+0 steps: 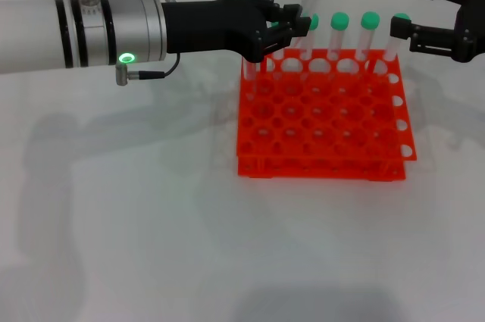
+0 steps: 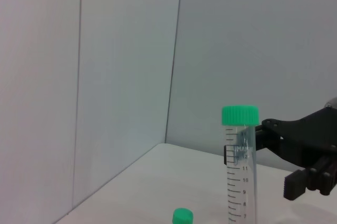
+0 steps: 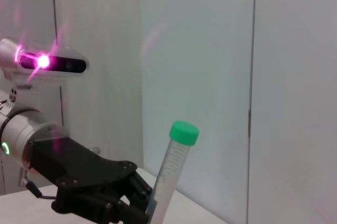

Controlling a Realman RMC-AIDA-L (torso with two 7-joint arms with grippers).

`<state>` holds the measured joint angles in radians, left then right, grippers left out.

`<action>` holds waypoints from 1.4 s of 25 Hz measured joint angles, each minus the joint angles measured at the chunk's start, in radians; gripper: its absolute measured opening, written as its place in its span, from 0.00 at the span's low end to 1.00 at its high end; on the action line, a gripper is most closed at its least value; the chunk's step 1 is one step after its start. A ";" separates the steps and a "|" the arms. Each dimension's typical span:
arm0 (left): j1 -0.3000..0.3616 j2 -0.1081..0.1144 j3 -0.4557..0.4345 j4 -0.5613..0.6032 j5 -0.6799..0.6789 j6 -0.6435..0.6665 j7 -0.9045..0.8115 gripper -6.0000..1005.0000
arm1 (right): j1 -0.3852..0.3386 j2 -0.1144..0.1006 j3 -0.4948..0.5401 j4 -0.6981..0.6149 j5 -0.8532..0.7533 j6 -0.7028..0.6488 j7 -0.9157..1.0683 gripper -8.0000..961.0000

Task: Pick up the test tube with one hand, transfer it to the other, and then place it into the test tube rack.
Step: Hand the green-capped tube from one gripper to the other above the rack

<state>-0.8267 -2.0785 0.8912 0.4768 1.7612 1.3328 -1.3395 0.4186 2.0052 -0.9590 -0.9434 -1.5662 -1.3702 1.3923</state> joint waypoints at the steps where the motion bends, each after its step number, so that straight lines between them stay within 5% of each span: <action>1: 0.000 0.000 0.000 0.000 0.001 0.000 0.000 0.20 | 0.000 0.001 0.000 0.000 0.001 0.000 0.000 0.79; 35: 0.015 -0.003 0.000 -0.003 0.000 0.009 0.013 0.20 | 0.150 0.007 -0.012 0.090 0.079 -0.045 0.035 0.76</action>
<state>-0.8114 -2.0813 0.8911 0.4740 1.7608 1.3422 -1.3267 0.5682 2.0124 -0.9710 -0.8539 -1.4875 -1.4154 1.4272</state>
